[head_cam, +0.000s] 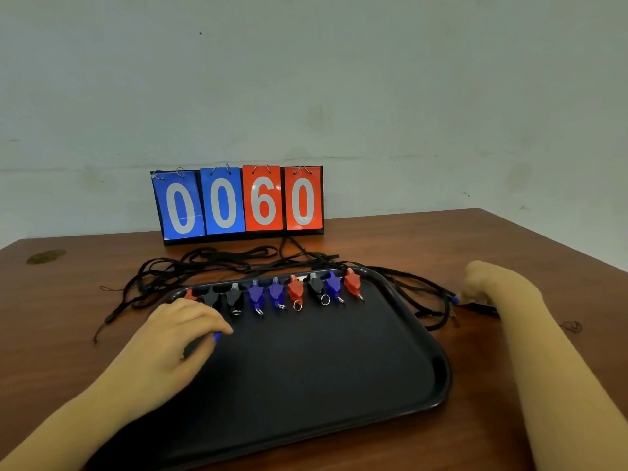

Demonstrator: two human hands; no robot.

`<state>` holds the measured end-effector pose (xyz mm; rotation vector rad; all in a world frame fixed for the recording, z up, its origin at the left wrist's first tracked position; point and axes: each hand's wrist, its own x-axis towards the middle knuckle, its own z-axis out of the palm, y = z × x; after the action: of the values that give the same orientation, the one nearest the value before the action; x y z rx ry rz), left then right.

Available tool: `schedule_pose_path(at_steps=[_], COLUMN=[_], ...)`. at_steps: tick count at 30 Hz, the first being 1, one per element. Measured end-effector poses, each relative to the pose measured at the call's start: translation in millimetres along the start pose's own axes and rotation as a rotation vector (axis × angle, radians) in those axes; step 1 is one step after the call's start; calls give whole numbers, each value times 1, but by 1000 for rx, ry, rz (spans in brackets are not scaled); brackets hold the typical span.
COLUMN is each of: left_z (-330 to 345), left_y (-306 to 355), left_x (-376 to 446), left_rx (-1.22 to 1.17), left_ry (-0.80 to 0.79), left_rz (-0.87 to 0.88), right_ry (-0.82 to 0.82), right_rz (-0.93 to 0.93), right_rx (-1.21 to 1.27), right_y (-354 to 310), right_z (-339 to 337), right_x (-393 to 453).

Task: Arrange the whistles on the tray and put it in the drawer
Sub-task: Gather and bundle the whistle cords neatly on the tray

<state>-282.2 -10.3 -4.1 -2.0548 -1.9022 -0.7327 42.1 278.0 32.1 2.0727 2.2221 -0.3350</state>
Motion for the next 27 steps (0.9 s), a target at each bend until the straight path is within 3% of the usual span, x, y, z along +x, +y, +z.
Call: schedule_pose_path(at_steps=[4, 7, 11, 15, 18, 21, 27], left_z=[1, -1, -3, -6, -9, -10, -7], left_y=[0, 1, 2, 6, 9, 16, 29], left_x=[-1, 0, 0, 1, 1, 2, 6], left_rx=[-14, -17, -20, 7, 33, -24, -374], left_ry=[-16, -23, -40, -61, -57, -23, -61], left_rz=[-22, -23, -31, -39, -56, -105, -317], right_ry=[13, 135, 323, 482, 528, 497, 179], right_rz=[15, 29, 40, -170, -317, -478, -787], right_rx=[-9, 78, 546, 1179, 1422, 1428, 1148], right_y=[1, -1, -8, -28, -46, -59, -95], right_z=[8, 13, 8, -6, -16, -24, -14], right_x=[10, 16, 17, -10, -39, -62, -108])
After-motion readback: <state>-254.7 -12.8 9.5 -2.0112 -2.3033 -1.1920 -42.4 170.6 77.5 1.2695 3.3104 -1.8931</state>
